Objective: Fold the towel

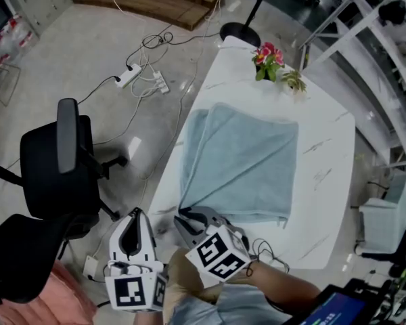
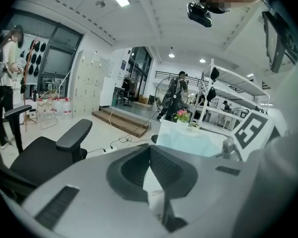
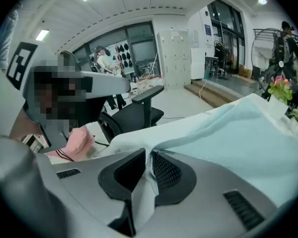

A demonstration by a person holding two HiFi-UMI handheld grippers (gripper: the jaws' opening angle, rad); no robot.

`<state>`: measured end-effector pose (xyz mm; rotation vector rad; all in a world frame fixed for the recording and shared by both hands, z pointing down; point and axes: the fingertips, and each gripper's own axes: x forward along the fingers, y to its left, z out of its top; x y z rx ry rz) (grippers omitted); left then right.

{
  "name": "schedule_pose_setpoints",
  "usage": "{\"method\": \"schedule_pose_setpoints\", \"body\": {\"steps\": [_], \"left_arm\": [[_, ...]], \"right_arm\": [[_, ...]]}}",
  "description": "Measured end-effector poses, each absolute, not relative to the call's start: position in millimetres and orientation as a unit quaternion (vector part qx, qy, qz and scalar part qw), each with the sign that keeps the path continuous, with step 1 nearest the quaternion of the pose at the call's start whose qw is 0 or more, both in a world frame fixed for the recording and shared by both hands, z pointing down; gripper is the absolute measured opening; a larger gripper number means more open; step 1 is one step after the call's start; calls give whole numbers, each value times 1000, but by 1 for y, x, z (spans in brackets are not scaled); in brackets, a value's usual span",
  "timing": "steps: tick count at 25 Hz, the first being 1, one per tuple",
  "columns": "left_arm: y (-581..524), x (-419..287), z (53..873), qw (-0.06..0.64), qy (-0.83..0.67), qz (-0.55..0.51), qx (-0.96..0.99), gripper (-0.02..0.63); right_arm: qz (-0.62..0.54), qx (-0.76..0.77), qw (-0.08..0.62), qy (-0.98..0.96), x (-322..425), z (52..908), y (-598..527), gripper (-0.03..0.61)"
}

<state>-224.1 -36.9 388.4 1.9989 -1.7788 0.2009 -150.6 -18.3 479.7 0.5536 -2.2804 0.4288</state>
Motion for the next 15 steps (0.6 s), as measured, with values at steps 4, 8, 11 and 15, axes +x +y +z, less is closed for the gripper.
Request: {"method": "schedule_pose_setpoints", "body": {"steps": [4, 8, 11, 15], "left_arm": [[-35, -221, 399, 234, -643, 79, 725, 8], [-41, -207, 396, 237, -637, 74, 730, 8], [-46, -195, 391, 234, -631, 65, 737, 8], [-50, -172, 398, 250, -610, 77, 748, 11]], "right_arm": [[172, 173, 380, -892, -157, 481, -8, 152], [228, 115, 366, -895, -146, 453, 26, 218], [241, 77, 354, -900, -134, 432, 40, 218], [182, 58, 307, -932, -111, 386, 8, 211]]}}
